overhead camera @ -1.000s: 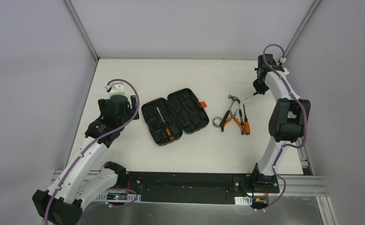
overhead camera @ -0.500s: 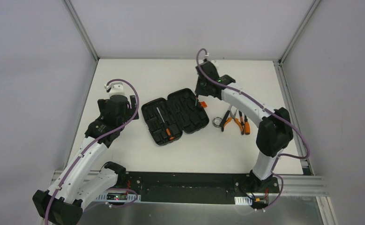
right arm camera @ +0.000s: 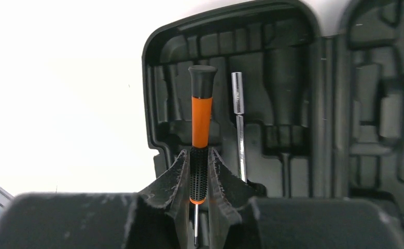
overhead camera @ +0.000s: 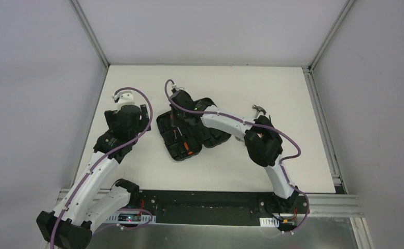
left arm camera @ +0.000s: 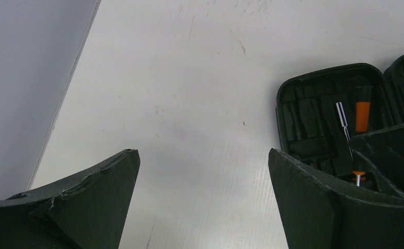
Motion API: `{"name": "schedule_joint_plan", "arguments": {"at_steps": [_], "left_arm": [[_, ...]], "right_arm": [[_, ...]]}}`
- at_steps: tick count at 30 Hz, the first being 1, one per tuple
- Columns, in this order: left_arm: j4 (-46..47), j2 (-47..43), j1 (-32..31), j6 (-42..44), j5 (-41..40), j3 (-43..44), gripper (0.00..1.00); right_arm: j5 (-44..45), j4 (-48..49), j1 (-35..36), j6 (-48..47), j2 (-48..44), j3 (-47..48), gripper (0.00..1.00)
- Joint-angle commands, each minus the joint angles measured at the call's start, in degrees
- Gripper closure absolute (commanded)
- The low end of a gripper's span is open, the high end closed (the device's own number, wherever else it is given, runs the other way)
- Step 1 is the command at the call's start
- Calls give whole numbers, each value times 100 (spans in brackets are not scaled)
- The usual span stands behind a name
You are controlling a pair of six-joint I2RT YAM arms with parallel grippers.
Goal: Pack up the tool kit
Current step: Place the screwdriver in the toolbox.
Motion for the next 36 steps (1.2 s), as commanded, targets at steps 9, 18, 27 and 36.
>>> {"name": "schedule_joint_plan", "arguments": {"at_steps": [9, 18, 27, 36], "left_arm": [[111, 64, 49, -138, -169, -37, 0], [111, 99, 45, -142, -78, -42, 0], [111, 124, 49, -132, -10, -32, 0], [111, 122, 49, -138, -7, -41, 0]], "right_arm": [[-216, 308, 281, 72, 847, 740, 100], [-503, 656, 314, -316, 1007, 612, 93], [-505, 668, 316, -513, 1045, 607, 84], [-483, 834, 317, -430, 1027, 574, 82]]}}
